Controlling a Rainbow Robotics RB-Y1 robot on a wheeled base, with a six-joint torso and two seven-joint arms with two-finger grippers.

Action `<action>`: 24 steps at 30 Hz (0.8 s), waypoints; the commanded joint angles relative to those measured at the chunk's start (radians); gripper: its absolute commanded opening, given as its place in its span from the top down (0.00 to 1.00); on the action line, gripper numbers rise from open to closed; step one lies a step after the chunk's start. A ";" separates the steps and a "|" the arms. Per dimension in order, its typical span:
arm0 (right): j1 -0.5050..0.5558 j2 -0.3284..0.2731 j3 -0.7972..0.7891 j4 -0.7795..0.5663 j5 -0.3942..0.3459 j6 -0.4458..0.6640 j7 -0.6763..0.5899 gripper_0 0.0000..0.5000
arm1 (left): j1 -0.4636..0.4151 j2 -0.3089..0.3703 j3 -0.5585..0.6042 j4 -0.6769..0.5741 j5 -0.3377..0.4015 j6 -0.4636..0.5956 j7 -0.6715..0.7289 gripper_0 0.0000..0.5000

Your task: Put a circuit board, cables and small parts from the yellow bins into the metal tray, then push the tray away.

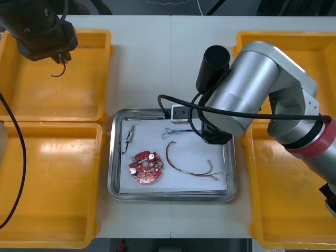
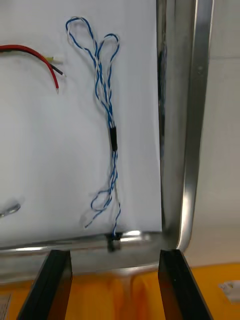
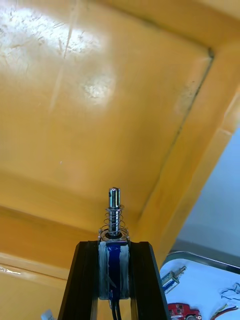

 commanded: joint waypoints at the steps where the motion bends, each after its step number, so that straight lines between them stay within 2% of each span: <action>1: 0.004 0.031 -0.090 -0.105 0.006 0.085 -0.017 0.00 | 0.006 -0.013 0.025 -0.100 0.013 0.011 0.035 1.00; 7: 0.005 0.029 -0.174 -0.213 -0.001 0.085 -0.017 0.00 | 0.010 -0.066 -0.013 -0.192 0.015 0.011 0.047 1.00; 11: 0.017 0.029 -0.255 -0.246 -0.027 0.085 -0.019 0.00 | 0.044 -0.108 -0.064 -0.273 0.012 0.011 0.064 1.00; 15: 0.068 0.003 -0.381 -0.276 -0.064 0.085 -0.028 0.00 | 0.078 -0.137 -0.114 -0.335 0.032 0.011 0.076 1.00; 20: 0.142 -0.022 -0.542 -0.291 -0.076 0.085 -0.048 0.00 | 0.104 -0.167 -0.202 -0.368 0.052 0.011 0.089 1.00; 24: 0.206 -0.064 -0.657 -0.328 -0.081 0.085 -0.145 0.00 | 0.137 -0.184 -0.278 -0.373 0.084 0.011 0.102 1.00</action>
